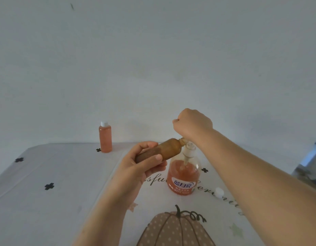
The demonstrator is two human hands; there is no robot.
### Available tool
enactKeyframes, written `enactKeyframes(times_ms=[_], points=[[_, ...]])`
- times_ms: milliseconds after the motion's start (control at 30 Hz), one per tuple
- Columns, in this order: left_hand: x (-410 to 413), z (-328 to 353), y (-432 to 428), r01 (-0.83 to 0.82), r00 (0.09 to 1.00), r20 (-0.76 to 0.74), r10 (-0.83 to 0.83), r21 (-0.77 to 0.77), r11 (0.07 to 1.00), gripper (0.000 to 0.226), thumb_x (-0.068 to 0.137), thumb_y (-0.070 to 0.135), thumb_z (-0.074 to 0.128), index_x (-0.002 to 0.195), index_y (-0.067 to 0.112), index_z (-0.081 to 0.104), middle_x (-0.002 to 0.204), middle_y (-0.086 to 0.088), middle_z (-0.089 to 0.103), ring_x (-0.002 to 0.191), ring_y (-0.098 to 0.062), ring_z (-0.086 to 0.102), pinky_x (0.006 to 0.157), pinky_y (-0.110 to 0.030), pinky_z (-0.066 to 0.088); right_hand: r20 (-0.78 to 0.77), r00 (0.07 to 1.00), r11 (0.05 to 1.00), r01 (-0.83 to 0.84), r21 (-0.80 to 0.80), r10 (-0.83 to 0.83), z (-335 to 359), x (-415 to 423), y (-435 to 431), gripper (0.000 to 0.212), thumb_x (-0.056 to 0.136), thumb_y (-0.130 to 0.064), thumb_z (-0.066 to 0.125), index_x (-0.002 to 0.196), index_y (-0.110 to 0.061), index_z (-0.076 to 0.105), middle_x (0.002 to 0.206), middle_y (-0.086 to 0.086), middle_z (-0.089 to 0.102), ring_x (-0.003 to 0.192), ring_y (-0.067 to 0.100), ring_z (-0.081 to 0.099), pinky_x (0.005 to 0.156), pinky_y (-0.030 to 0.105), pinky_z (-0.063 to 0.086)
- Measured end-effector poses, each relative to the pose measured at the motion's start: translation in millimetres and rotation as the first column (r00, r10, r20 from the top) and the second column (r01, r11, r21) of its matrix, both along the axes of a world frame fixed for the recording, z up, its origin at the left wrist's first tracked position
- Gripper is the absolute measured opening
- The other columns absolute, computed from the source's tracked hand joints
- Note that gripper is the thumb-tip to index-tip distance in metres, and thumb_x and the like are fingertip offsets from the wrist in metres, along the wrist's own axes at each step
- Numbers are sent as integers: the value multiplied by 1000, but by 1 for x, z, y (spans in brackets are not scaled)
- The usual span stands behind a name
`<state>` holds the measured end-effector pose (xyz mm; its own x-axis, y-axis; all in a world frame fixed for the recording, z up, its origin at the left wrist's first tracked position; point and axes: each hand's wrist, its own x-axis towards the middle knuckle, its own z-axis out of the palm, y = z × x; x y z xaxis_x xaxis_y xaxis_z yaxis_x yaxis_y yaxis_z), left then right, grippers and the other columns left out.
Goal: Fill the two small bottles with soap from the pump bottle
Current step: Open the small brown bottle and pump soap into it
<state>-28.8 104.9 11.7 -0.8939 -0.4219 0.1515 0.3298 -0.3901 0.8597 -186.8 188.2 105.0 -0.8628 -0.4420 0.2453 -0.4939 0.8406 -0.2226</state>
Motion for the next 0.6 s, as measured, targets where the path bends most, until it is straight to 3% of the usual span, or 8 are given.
enactKeyframes(times_ms=[600], points=[[-4, -5, -7, -6, 998, 57, 8, -45, 999, 33, 65, 4, 74, 97, 11, 69, 90, -12, 71, 77, -34, 69, 76, -35, 60, 81, 996, 998, 51, -31, -48, -18, -9, -3, 25, 87, -17, 56, 64, -15, 46, 61, 0, 46, 52, 19, 41, 50, 25, 28]])
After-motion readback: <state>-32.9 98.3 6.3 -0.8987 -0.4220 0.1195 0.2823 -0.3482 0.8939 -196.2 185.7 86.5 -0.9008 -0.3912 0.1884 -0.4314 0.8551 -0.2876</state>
